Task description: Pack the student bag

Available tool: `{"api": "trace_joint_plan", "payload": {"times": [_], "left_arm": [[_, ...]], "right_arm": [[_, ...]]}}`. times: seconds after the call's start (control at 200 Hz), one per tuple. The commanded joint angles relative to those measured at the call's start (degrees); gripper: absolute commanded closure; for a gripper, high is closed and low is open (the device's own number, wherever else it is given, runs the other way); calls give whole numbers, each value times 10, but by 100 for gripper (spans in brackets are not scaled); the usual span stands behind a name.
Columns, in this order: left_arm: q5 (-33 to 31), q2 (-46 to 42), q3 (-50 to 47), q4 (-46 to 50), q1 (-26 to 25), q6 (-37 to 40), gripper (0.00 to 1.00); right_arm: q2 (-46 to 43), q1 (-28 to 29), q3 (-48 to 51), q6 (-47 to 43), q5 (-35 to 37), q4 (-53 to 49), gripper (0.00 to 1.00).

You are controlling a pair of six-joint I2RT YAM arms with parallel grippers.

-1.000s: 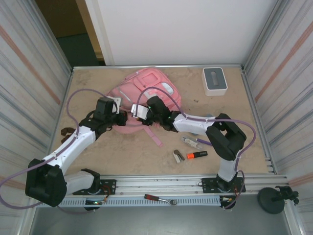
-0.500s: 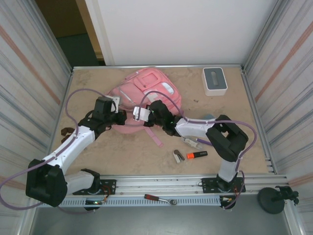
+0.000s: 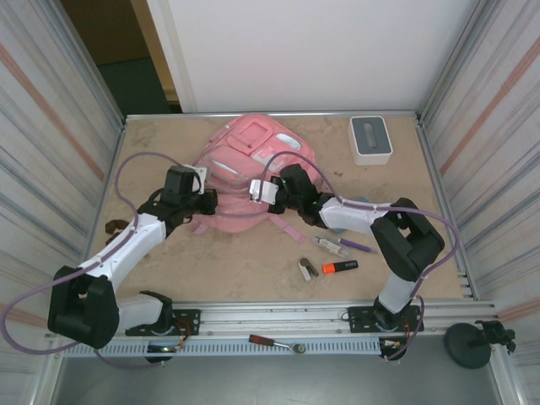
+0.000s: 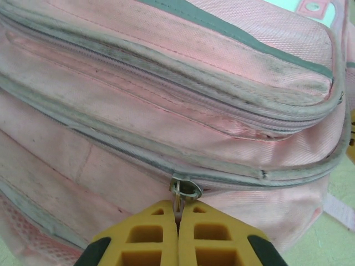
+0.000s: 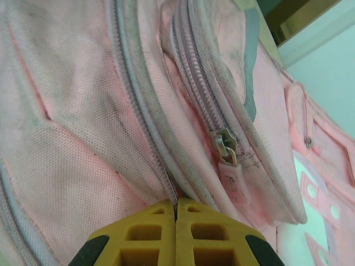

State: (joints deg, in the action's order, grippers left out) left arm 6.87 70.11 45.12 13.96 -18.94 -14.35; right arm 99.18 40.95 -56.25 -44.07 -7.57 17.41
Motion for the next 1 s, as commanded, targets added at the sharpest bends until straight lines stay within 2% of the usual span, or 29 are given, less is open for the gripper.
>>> {"api": "trace_joint_plan", "payload": {"times": [0.0, 0.08, 0.175, 0.331, 0.481, 0.812, 0.997], "left_arm": [[-32, -1, 10, 9, -12, -1, 100], [-15, 4, 13, -1, -32, -9, 100], [-9, 9, 23, -5, -57, -14, 100], [12, 3, 27, -16, -68, -21, 100], [13, -3, 25, -13, -70, -18, 100], [20, -10, 26, -10, -70, -17, 100], [22, -9, 25, -9, -70, -14, 100]], "right_arm": [[-13, -54, -3, -14, 74, -50, 100], [-17, -69, -9, 3, 74, -67, 99], [-31, -71, -14, 34, 60, -97, 88], [-103, -67, 23, 118, -25, -98, 68], [-140, -27, 39, 140, -52, -85, 59], [-38, 47, -61, 86, -13, -103, 54], [13, 58, -103, 55, 12, -109, 60]]}}
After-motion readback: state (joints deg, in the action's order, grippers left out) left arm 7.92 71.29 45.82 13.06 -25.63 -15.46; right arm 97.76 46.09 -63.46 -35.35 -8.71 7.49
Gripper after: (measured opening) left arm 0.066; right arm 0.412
